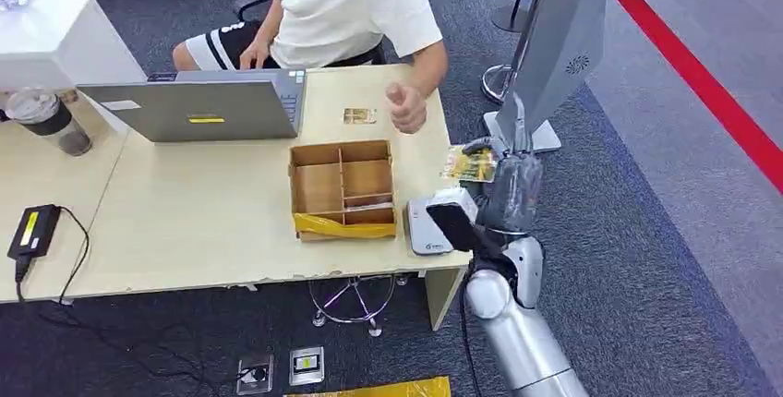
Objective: Pass the card to the sensor for recognition and then transmit it.
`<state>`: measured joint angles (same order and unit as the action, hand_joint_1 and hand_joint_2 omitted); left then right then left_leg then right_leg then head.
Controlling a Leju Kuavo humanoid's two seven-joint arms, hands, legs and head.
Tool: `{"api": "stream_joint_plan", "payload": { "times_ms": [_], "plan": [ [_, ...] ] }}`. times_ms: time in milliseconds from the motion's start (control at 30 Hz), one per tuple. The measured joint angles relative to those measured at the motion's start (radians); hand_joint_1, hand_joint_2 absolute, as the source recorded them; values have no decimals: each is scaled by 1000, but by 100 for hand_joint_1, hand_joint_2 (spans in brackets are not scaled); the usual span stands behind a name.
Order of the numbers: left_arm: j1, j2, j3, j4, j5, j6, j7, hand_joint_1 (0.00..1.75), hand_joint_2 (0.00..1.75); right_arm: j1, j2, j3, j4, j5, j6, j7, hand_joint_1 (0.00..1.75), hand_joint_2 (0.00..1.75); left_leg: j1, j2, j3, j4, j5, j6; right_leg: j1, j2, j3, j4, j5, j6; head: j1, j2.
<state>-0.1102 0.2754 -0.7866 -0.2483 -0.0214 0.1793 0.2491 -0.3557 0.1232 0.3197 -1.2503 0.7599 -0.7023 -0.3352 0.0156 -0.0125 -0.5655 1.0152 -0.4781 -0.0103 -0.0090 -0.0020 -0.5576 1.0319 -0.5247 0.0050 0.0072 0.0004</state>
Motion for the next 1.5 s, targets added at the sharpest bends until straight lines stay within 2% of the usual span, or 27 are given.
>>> {"api": "stream_joint_plan", "payload": {
  "times_ms": [133, 200, 300, 400, 467, 567, 600, 733, 867, 967, 1233, 1500],
  "plan": [
    [0, 0, 0, 0, -8, 0, -8, 0, 175, 20, 9, 15, -172, 9, 1, -3, 175, 175, 0, 0, 0, 0, 0, 0, 0, 2, 0, 0, 0, 0, 0, 0],
    [0, 0, 0, 0, -17, 0, -13, 0, 175, 15, 9, 39, -235, 67, 2, 9, 175, 175, 0, 0, 0, 0, 0, 0, 0, 2, 0, 0, 0, 0, 0, 0],
    [-2, 0, 0, 0, -29, 1, -23, 0, 175, -19, 9, 98, -292, 222, 3, 63, 175, 175, 1, 1, 0, 0, 0, 0, 0, 2, 0, 0, 0, 0, 0, 0],
    [-3, 0, 0, 0, -41, 0, -29, 0, 175, -46, 8, 144, -321, 246, 7, 106, 175, 175, 1, 0, -1, 0, 0, 0, 1, 1, 0, 1, 0, 0, 0, 0],
    [-4, 0, 0, 0, -58, 0, -38, 0, 175, -92, 8, 188, -316, 266, 36, 166, 175, 175, 1, 1, -2, 0, 0, -1, 0, 2, -1, 1, 0, 0, 0, 0],
    [-13, -1, 0, 0, -82, -1, -52, 0, 175, -231, 17, 274, -235, 374, 126, 290, 175, 175, 1, 4, -1, 0, 1, -1, 1, 3, -1, 1, 2, 0, 0, 0],
    [-19, -2, -1, 0, -89, -4, -53, 0, 175, -264, 24, 297, -196, 401, 134, 312, 175, 175, 1, 2, -1, 0, 2, 0, 1, 2, 0, 1, 2, 0, 0, 0],
    [-32, -10, -3, 0, -105, -19, -53, 0, 175, -364, 55, 366, -8, 505, 140, 369, 175, 175, 1, -3, -3, 0, 4, 0, 1, -3, -1, 1, 1, 0, 0, 0],
    [-50, -14, -4, 0, -125, -39, -53, 0, 175, -427, 69, 416, 142, 631, 181, 435, 175, 175, 1, -3, -3, 0, 4, 0, 1, -3, -1, 1, 1, 0, 0, 0],
    [-59, -18, -6, 0, -131, -48, -53, 0, 175, -455, 71, 440, 249, 660, 194, 462, 175, 175, 1, -3, -3, 0, 4, 0, 1, -3, -1, 0, 2, 0, 0, 0],
    [-64, -21, -13, 0, -130, -48, -53, 0, 175, -495, 71, 462, 406, 705, 236, 511, 175, 175, 1, -3, -3, 0, 4, 0, 1, -2, -1, 0, 2, 0, 0, 0],
    [-63, -25, -13, 0, -125, -49, -52, 0, 175, -501, 66, 469, 495, 732, 258, 535, 175, 175, 1, -2, -2, 0, 4, 0, 1, -1, -1, 0, 2, 0, 0, 0]
  ]
}}
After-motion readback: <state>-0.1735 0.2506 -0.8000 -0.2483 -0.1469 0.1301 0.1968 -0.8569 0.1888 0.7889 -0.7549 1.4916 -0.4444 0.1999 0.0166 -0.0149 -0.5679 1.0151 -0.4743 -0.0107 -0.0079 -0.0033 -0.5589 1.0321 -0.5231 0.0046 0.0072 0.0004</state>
